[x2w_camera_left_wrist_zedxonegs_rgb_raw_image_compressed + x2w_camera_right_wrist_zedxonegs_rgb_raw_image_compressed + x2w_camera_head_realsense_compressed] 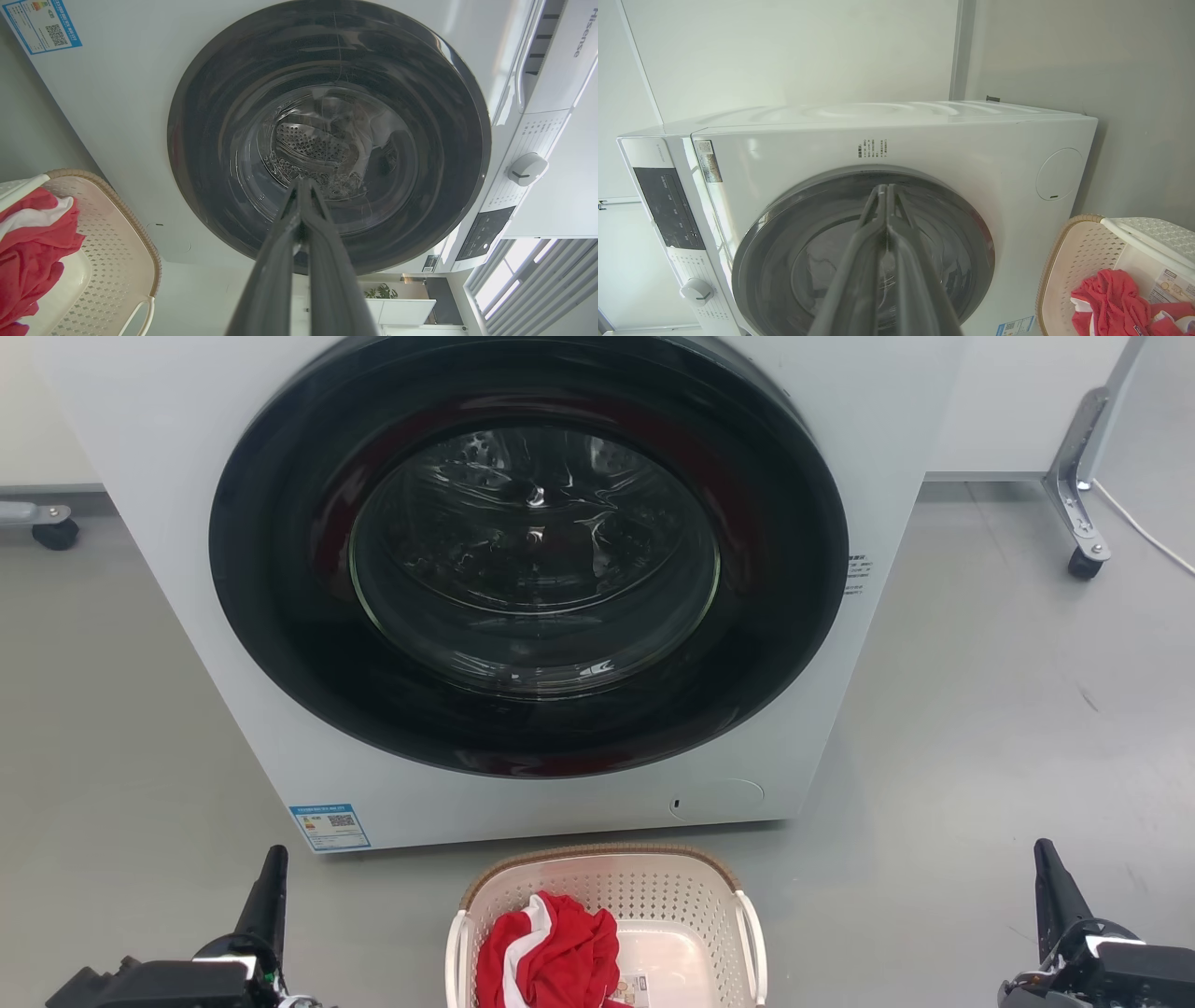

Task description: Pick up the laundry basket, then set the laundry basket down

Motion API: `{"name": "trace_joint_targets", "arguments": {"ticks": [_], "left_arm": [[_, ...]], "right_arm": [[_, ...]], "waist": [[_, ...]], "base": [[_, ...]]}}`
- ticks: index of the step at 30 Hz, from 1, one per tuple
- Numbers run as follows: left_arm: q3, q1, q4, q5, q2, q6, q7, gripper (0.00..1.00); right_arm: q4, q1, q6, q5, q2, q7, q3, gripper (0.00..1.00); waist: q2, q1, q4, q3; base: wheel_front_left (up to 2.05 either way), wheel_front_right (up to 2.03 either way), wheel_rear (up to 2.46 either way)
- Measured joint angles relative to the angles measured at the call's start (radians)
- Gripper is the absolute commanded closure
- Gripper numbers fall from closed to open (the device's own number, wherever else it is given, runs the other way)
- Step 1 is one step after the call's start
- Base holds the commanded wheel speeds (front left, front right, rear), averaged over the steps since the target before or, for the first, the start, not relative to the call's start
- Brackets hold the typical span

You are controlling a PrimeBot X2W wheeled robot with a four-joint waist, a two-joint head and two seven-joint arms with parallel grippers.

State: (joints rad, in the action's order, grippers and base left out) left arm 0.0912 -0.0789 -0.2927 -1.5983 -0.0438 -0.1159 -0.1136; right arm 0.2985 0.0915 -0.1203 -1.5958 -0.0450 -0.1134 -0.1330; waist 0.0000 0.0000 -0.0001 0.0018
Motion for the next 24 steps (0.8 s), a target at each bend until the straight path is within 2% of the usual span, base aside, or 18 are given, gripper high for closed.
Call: {"name": "trace_joint_targets", "arguments": {"ticks": [24], "left_arm": [[0.000, 0.000, -0.002, -0.002, 0.000, -0.007, 0.000, 1.00]], "right_arm": [[0.000, 0.000, 0.000, 0.000, 0.001, 0.000, 0.000, 1.00]], "waist": [[0.0000, 0.0000, 0.000, 0.000]], "base": [[0.00, 0.00, 0.00]]}}
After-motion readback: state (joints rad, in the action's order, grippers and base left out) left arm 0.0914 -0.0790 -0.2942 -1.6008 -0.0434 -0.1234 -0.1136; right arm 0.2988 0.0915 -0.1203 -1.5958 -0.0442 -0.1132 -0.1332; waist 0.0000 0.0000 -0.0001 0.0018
